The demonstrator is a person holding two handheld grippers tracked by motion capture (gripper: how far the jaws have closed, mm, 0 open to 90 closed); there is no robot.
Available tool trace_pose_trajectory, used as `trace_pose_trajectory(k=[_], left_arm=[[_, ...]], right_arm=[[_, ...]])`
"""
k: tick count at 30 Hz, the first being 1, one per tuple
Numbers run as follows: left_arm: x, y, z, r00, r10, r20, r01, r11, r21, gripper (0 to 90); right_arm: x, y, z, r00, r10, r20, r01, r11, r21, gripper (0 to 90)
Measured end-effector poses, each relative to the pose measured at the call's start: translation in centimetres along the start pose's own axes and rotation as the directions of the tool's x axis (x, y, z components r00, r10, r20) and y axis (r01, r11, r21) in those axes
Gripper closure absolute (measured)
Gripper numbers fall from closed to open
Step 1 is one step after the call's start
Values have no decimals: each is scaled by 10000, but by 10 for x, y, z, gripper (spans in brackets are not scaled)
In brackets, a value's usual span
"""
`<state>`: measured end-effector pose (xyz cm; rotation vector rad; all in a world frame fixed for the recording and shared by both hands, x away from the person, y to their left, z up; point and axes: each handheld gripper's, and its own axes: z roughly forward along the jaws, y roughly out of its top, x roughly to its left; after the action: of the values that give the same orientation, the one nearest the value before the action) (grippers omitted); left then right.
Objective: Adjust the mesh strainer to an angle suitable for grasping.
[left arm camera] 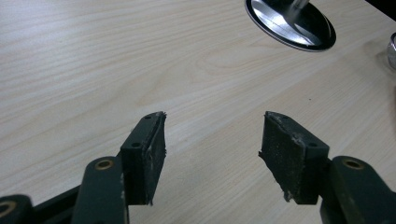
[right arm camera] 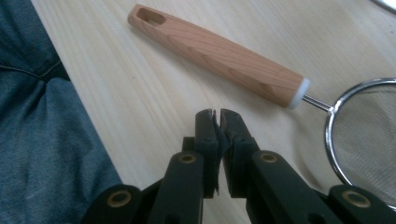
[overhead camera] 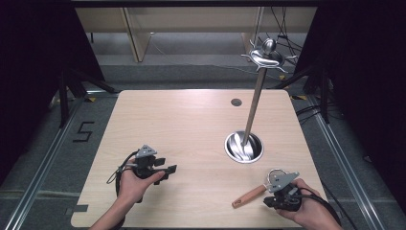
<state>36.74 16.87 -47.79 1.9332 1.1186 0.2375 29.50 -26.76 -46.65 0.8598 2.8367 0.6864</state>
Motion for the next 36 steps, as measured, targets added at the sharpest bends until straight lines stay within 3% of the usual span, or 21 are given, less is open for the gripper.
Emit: trace_pose_trajectory(k=[4, 8, 10, 12, 19, 25, 36], left_arm=[[0, 0, 0, 10000, 5, 2, -5, 10000, -3, 392], [0, 0, -1, 9999, -128, 29, 129, 9997, -206, 392], [2, 0, -2, 10000, -9, 35, 10, 10000, -90, 392], [1, 0, -2, 9998, -196, 12, 196, 9995, -247, 393], [1, 1, -3, 10000, -50, 45, 51, 9998, -179, 393], [1, 1, -2, 9998, -204, 21, 204, 9993, -308, 393], [1, 1, -3, 9998, -160, 71, 162, 9995, -271, 393]], right_arm=[[7, 8, 3, 9998, -17, -204, 23, 9996, 279, 900], [15, 20, 8, 9998, 181, 76, -186, 9970, 753, 900], [16, 26, 11, 9995, 305, 122, -314, 9961, 822, 900], [18, 32, 13, 9987, 458, 224, -477, 9943, 949, 900], [20, 46, 23, 9957, 856, 343, -899, 9842, 1528, 900], [20, 57, 29, 9927, 1145, 367, -1188, 9808, 1549, 900], [17, 80, 45, 9941, 952, 521, -1021, 9829, 1529, 900]])
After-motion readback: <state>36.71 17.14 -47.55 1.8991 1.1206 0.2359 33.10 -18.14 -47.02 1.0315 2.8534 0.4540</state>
